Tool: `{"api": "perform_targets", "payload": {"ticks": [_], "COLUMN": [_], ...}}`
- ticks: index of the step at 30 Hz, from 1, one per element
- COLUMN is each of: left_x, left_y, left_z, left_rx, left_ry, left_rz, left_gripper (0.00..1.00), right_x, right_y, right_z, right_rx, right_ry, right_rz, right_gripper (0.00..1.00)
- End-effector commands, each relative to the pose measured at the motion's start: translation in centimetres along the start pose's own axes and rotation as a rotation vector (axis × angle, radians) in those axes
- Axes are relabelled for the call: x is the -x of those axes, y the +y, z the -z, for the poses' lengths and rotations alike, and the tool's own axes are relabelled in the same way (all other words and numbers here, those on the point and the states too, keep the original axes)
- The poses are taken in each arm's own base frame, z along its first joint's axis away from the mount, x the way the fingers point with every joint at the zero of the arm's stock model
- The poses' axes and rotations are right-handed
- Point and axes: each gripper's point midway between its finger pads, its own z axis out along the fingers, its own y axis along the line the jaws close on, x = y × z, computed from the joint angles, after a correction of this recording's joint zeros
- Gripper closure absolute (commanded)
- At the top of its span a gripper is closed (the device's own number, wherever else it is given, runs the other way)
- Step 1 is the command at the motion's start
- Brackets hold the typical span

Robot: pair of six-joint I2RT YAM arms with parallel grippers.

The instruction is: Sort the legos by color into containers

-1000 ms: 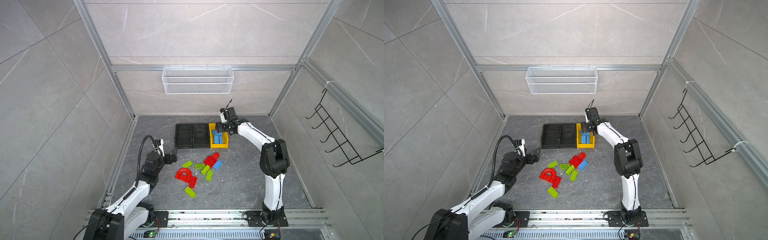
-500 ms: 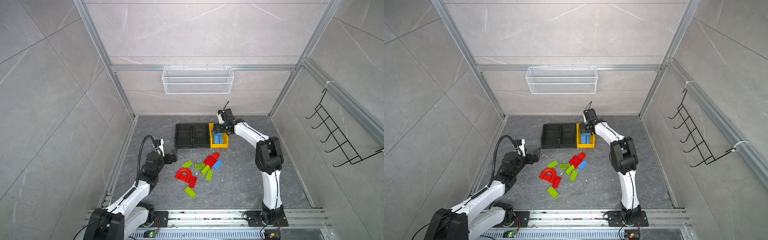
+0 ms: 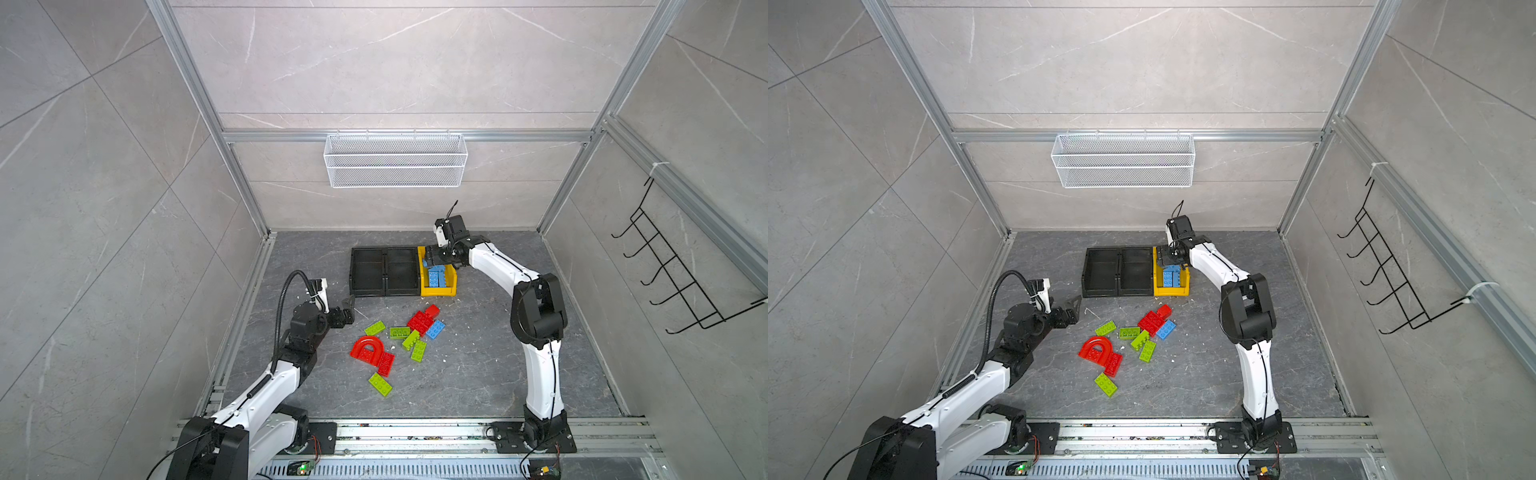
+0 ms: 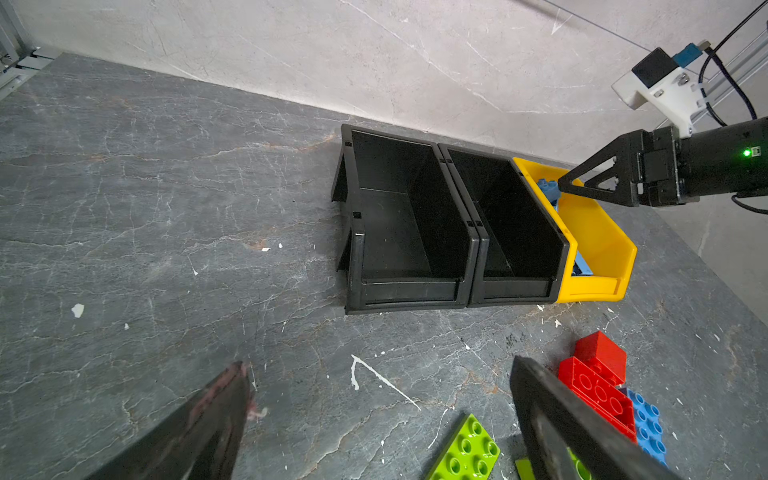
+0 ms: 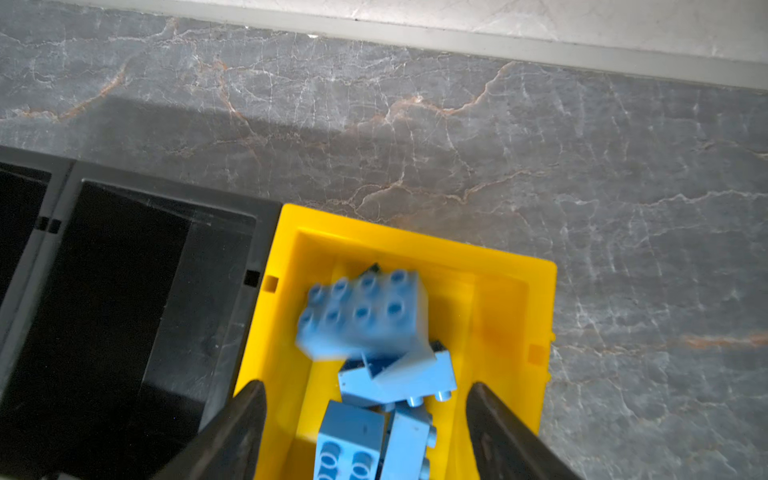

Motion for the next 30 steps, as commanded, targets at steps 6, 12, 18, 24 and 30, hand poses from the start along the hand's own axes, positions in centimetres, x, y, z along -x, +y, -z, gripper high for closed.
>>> {"api": "perform_targets", "payload": {"ticks": [6,12,18,24,30], "left_x": [2.0,2.1,2.0,1.7,1.7], "left_y": [-0.8,-0.8,-0.8,-0.7,-0.7], "left_z": [0.2,0.2,0.1,-0.1,-0.1], "left_rx": [-0.022,-0.024,-0.026,-0.023,-0.02], "left_ry": [-0.061,-0.063,-0.058,-0.054,-0.052], "left_rz": [-0.018,-0.02,-0.021,-0.02,-0.02], "left_gripper": [0.0,0.0,0.0,0.0,0.0], "right_x": [-5.9,-15.0,-19.8,-20.8,-21.1], "right_y": [3.5,6.8,7.7,6.9,7.1], "right_z": [7.8,9.5,9.9,9.0,8.0], "right_rx": [0.115,0.181,0.149,0.113,0.091], "right_ry": [0.008,0.194,0.337,0.386,0.41], "right_rz": [0.031,0.176,0.325,0.395,0.459], "right_gripper": [0.22,0.22,0.22,0.22,0.22]}}
